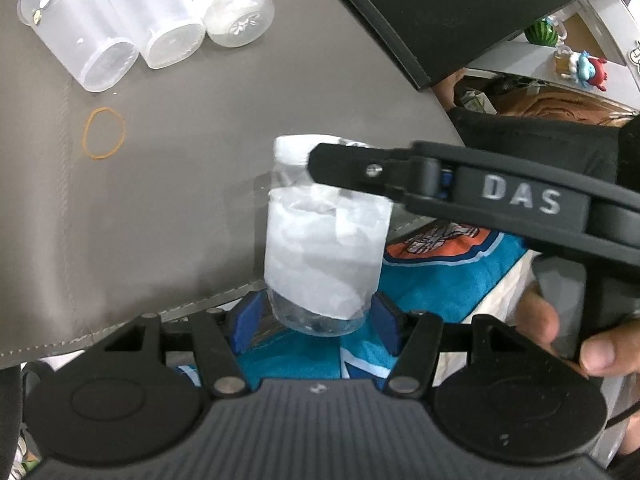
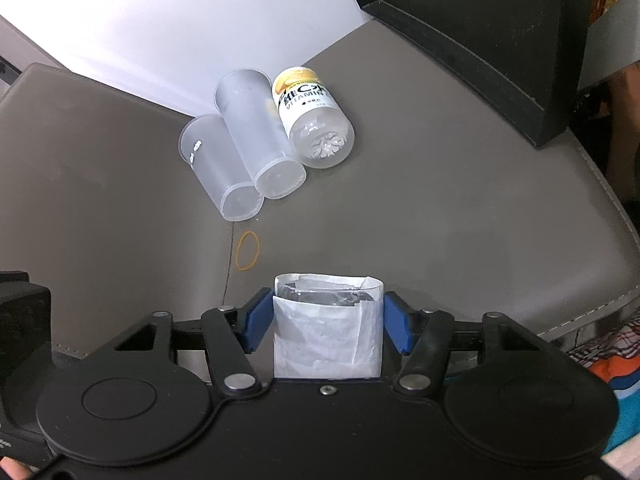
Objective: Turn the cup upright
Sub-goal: 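Close the right gripper on the cup while the left gripper holds and tilts it, then open the left gripper and pull it away from the cup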
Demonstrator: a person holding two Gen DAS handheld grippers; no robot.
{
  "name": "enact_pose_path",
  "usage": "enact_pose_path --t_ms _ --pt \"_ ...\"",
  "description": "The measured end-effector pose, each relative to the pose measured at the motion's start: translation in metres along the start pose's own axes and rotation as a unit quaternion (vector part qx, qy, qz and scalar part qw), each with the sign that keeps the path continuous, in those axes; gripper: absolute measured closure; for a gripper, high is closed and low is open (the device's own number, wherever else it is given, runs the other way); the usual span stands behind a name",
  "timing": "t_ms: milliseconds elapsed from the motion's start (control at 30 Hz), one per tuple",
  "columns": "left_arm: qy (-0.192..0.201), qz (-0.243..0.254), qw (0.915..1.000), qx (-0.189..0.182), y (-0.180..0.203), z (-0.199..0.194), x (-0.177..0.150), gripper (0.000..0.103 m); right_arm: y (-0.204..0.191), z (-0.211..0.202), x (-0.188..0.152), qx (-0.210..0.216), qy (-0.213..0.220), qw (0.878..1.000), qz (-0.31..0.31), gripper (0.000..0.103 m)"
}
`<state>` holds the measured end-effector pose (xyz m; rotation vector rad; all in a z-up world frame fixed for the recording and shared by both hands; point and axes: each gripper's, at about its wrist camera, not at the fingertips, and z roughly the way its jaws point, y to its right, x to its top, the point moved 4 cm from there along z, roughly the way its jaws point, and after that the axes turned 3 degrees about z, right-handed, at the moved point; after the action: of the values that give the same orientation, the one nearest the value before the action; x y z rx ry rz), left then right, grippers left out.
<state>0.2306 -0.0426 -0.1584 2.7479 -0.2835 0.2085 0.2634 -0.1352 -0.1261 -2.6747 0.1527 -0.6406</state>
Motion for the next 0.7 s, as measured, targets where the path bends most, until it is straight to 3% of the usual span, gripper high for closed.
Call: enact_pose_path --t_ms 300,700 --pt "0.021 -0.034 0.9992 0.005 -0.007 -0.007 0.009 0.044 -0.012 -0.025 0.005 -0.002 0.056 0.997 -0.053 0.046" --pt "0.023 -0.07 0.9971 0.021 -0.02 -0.002 0.016 0.044 -0.029 -0.044 0.006 -0.041 0.134 0.982 -0.129 0.046"
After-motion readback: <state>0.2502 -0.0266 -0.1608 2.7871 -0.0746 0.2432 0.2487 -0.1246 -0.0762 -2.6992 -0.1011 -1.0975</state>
